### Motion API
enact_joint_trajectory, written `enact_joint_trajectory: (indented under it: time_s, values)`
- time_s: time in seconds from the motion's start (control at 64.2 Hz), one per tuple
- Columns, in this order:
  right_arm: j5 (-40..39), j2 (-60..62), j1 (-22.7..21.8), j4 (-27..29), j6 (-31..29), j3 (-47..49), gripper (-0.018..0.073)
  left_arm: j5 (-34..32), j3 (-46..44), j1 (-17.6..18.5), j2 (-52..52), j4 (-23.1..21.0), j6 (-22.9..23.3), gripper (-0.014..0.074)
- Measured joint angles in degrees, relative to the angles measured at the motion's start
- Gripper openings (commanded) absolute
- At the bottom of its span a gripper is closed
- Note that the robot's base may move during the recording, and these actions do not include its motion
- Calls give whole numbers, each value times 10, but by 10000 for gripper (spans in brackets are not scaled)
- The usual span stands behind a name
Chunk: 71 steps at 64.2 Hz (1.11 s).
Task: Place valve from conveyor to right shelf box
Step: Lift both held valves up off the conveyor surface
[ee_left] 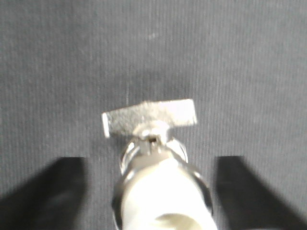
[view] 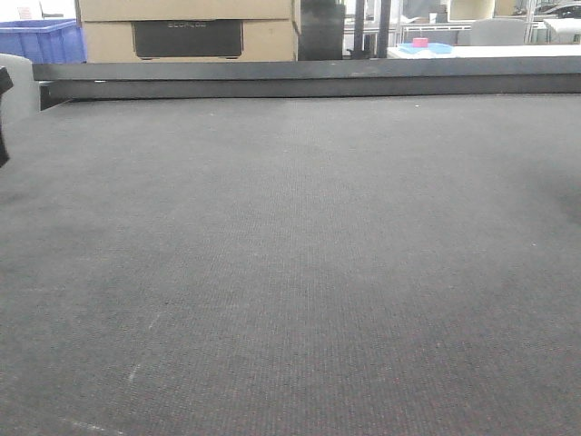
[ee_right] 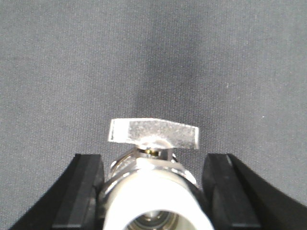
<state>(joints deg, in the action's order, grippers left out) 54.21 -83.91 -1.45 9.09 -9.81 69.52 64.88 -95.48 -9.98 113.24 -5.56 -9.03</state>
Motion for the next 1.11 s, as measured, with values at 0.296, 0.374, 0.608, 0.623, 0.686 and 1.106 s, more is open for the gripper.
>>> enact_joint_trajectory:
  time_s: [0.296,0.374,0.608,0.623,0.686,1.106]
  values:
    - [-1,0,0,0,0,0,-154,4,-1,0,0,0,0,-111]
    - [-1,2,0,0,0,0,-154,9,-1,0,-3,0,0,-111]
    - [-4,42,0,0,0,1,-154,29,-1,16,-80,2,0,-111]
    - [-5,44,0,0,0,2,-154,29,-1,18,-88,2,0,-111]
    - [-4,59,0,0,0,7,-154,30,-1,29,-118,2,0,-111]
    - [0,157,0,1,0,80,-154,44,-1,55,-317,-1,6,-111]
